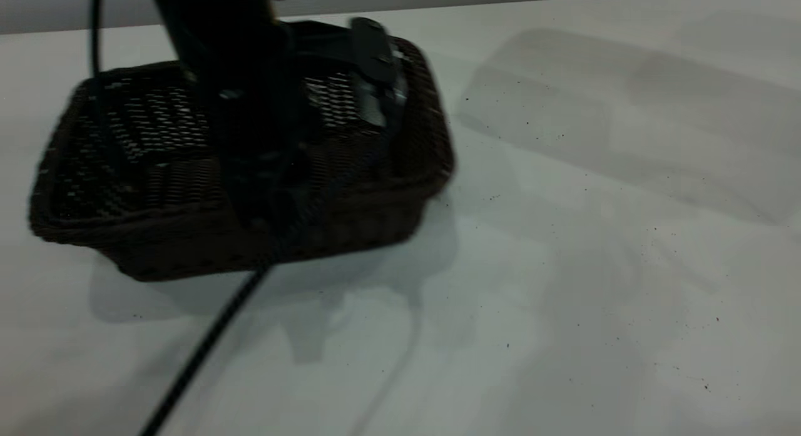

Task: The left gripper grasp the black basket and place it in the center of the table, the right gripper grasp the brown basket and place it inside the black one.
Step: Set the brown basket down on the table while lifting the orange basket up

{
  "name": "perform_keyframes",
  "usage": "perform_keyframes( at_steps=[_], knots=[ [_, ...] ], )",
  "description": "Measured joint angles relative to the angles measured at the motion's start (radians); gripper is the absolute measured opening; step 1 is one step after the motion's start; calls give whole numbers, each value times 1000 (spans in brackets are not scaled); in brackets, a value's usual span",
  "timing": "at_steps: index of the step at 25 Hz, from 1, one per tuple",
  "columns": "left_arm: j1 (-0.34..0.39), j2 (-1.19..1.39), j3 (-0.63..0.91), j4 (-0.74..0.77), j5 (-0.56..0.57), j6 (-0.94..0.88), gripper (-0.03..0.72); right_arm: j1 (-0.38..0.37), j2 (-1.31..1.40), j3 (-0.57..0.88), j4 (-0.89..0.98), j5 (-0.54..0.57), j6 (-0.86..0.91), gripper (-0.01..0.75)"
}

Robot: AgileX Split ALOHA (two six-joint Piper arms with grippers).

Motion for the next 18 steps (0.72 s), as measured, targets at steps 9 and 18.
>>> perform_keyframes(
  at_steps=[9,18],
  knots=[
    [-169,0,-2,-1,-14,-64,183,0,0,0,0,-2,-19,115],
    [-240,0,-2,-2,-11,-200,184,0,0,0,-3,0,-25,115]
  ],
)
